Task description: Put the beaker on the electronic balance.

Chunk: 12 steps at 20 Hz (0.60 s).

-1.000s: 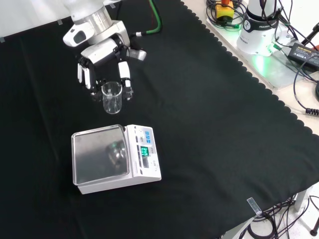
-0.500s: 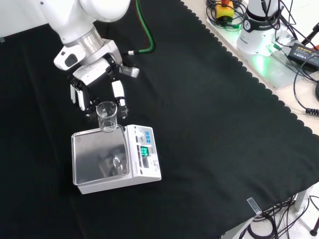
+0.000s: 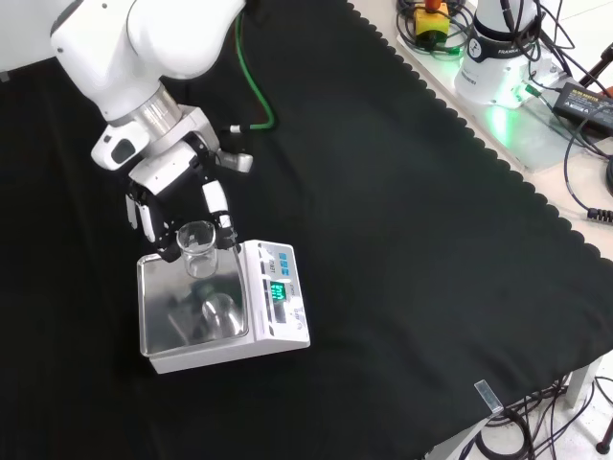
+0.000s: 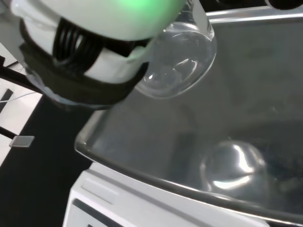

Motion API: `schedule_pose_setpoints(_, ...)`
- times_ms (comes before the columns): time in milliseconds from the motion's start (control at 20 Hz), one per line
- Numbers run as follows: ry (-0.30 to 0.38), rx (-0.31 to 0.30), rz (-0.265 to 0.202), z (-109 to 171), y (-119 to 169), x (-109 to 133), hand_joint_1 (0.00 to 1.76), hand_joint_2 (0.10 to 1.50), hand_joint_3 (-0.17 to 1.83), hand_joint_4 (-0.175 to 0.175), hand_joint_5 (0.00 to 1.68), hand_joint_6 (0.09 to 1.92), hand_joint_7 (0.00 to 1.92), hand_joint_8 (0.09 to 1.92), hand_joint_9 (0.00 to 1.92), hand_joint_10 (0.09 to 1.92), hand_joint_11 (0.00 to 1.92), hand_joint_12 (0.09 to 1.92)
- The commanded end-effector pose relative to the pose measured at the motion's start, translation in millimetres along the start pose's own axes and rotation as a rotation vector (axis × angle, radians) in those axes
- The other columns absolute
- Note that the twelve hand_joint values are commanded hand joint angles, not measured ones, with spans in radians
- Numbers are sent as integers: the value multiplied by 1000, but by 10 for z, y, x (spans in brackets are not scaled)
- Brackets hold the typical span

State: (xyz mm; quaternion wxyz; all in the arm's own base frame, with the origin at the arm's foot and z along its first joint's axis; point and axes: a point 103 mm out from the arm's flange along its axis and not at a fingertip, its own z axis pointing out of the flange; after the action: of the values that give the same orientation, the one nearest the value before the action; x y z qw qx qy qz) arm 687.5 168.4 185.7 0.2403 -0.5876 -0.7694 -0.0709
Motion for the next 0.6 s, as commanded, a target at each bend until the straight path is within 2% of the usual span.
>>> schedule_pose_setpoints(50,52,4,4,87,84,-199,1164,500,898,175,1362,636,1754,201,1728,237,983,1157)
schedule_pose_setpoints(600,58,25,24,265,189,-229,1164,498,902,175,1361,639,1757,201,1731,238,983,1158)
